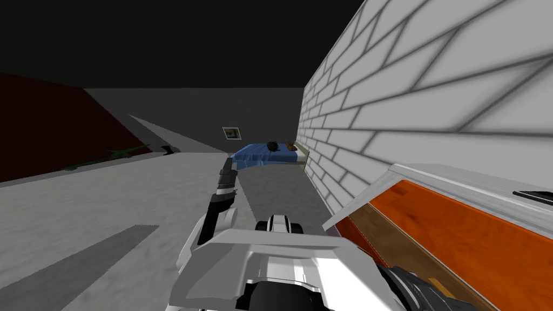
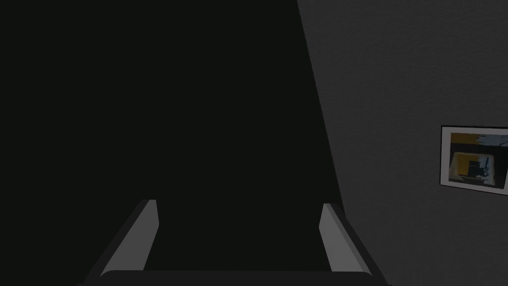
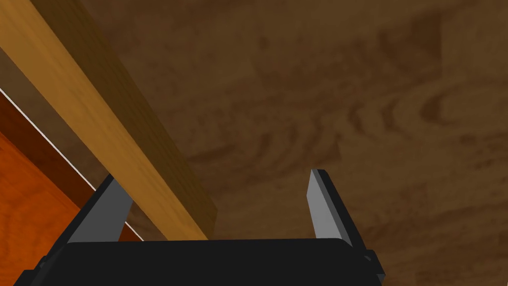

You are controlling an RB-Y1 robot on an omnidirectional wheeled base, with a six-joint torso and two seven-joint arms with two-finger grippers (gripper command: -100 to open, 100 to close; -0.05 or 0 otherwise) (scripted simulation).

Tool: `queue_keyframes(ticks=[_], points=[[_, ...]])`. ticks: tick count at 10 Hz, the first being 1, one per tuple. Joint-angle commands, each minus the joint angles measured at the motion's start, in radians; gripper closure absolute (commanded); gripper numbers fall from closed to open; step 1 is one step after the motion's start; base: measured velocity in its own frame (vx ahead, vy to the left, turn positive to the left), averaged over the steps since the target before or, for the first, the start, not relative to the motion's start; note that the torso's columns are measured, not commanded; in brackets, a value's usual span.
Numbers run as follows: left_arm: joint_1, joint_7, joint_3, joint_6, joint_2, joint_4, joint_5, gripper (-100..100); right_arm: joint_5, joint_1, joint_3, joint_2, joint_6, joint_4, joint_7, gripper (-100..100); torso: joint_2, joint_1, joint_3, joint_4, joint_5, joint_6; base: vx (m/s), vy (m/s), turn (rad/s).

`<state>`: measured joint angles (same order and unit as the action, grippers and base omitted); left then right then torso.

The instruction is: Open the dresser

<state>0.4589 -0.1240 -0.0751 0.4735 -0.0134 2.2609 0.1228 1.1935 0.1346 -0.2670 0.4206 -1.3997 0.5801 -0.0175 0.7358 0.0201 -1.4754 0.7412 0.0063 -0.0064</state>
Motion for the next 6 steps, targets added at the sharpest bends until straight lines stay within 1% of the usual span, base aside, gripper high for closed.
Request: queue_keyframes(ticks=[1,2,3,4,5,6], points=[[0.0,0.0,0.0,0.0,0.0,0.0,0.0,0,-0.069,-0.02,0.007,0.027,-0.018,-0.001,-0.019,-100,-0.001,-0.003,-0.002,-0.003,-0.002,0.009,-0.058,0.002,-0.041],[0.001,0.0,0.0,0.0,0.0,0.0,0.0,0,-0.103,-0.064,0.009,0.033,-0.034,-0.05,-0.035,-100,-0.003,-0.004,-0.004,-0.007,-0.002,0.017,-0.139,0.025,0.297],[0.0,0.0,0.0,0.0,0.0,0.0,0.0,0,-0.131,-0.064,0.009,0.033,-0.034,-0.051,-0.035,-100,0.003,-0.007,-0.001,-0.004,-0.003,0.012,-0.153,0.004,0.351],[0.0,0.0,0.0,0.0,0.0,0.0,0.0,0,-0.148,-0.064,0.009,0.033,-0.034,-0.051,-0.035,-100,0.005,-0.008,0.001,-0.003,-0.002,0.01,-0.067,-0.009,0.118],[0.001,0.0,0.0,0.0,0.0,0.0,0.0,0,-0.148,-0.064,0.009,0.033,-0.034,-0.051,-0.035,-100,0.002,-0.008,-0.001,-0.005,-0.003,0.013,-0.008,-0.002,-0.006],[0.001,0.0,0.0,0.0,0.0,0.0,0.0,0,-0.192,-0.108,0.01,0.039,-0.05,-0.1,-0.052,-100,0.001,-0.008,-0.002,-0.006,-0.004,0.016,-0.124,0.035,0.373]])
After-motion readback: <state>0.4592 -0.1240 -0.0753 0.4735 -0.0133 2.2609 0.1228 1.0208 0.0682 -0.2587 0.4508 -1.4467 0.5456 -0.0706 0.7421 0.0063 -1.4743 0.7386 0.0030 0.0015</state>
